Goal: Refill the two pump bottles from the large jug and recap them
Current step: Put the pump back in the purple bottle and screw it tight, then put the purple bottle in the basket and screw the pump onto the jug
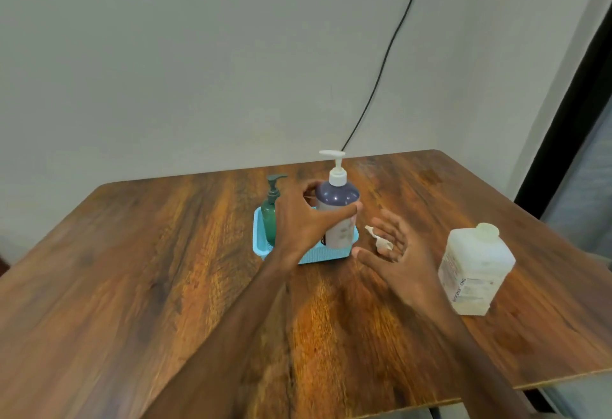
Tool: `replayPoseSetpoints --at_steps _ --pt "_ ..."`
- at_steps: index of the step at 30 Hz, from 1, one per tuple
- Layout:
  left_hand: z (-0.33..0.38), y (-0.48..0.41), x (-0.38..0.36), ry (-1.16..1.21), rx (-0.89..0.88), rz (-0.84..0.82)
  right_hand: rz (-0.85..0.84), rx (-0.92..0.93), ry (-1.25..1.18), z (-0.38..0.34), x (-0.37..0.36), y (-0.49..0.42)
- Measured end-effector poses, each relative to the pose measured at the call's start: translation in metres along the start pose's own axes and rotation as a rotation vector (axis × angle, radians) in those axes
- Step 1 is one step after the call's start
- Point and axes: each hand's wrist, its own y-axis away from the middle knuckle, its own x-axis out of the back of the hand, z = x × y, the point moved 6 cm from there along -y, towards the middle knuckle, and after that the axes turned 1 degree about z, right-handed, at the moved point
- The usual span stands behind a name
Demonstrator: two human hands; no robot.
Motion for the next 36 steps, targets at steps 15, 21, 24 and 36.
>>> replayPoseSetpoints --at_steps 15,21,24,36 --pt "-0.069 -0.049 -0.052 -0.099 0.231 0.029 0.114 -0.118 0.092 0.034 0.001 0.000" --pt "-0.069 -0.041 -0.054 -0.141 0.228 0.033 0.152 -0.116 0.142 0.040 0.008 -0.004" --pt "-0.066 -0.033 -0.054 -0.173 0.214 0.008 0.176 -0.130 0.216 0.040 0.008 -0.006" --pt "-0.021 0.070 -0.048 -0.295 -0.060 0.015 0.176 -0.119 0.701 0.063 0.000 -0.036"
